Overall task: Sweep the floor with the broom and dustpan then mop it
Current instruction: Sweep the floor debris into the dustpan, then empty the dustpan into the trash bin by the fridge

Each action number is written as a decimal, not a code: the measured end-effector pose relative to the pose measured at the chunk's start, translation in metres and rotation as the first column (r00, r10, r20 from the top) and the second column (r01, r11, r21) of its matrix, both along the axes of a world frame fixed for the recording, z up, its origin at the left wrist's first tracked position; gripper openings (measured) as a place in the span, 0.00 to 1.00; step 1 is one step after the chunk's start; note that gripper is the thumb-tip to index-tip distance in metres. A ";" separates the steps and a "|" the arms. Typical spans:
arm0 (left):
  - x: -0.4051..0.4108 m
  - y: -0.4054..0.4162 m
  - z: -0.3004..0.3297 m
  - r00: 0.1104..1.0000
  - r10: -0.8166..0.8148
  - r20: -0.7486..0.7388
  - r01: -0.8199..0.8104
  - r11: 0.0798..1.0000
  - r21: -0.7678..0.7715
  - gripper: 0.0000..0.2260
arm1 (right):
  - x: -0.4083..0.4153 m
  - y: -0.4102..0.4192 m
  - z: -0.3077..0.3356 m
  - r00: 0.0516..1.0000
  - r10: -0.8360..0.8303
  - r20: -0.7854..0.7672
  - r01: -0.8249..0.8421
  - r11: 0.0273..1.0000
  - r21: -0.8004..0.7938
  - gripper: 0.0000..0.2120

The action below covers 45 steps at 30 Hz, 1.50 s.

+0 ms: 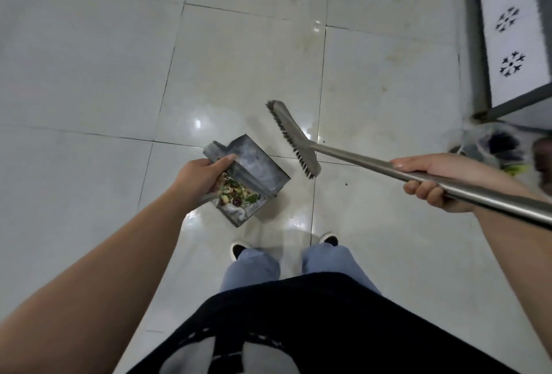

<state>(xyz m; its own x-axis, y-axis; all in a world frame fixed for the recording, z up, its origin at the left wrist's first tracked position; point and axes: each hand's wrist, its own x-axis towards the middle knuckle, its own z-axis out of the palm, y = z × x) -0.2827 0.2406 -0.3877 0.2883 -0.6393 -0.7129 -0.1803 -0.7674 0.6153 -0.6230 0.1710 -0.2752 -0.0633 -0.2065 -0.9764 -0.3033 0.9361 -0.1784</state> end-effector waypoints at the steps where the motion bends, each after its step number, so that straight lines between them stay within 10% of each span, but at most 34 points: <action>1: -0.011 -0.004 0.004 1.000 -0.017 0.002 0.017 1.000 -0.005 0.21 | -0.016 0.003 0.000 1.000 -0.018 -0.005 0.018 1.000 -0.007 0.04; 20: -0.361 -0.102 0.027 0.882 -0.471 0.019 0.470 0.881 0.043 0.21 | -0.367 0.118 -0.012 0.750 -0.649 0.127 0.653 0.757 0.012 0.06; 37: -0.668 -0.257 0.098 0.397 -0.887 -0.237 0.866 0.447 -0.223 0.19 | -0.528 0.100 0.017 0.319 -0.941 0.115 0.947 0.322 0.006 0.11; 45: -0.806 -0.326 0.114 0.298 -0.933 -0.202 0.928 0.333 -0.167 0.25 | -0.602 0.050 0.018 0.334 -0.941 0.052 0.935 0.325 -0.142 0.07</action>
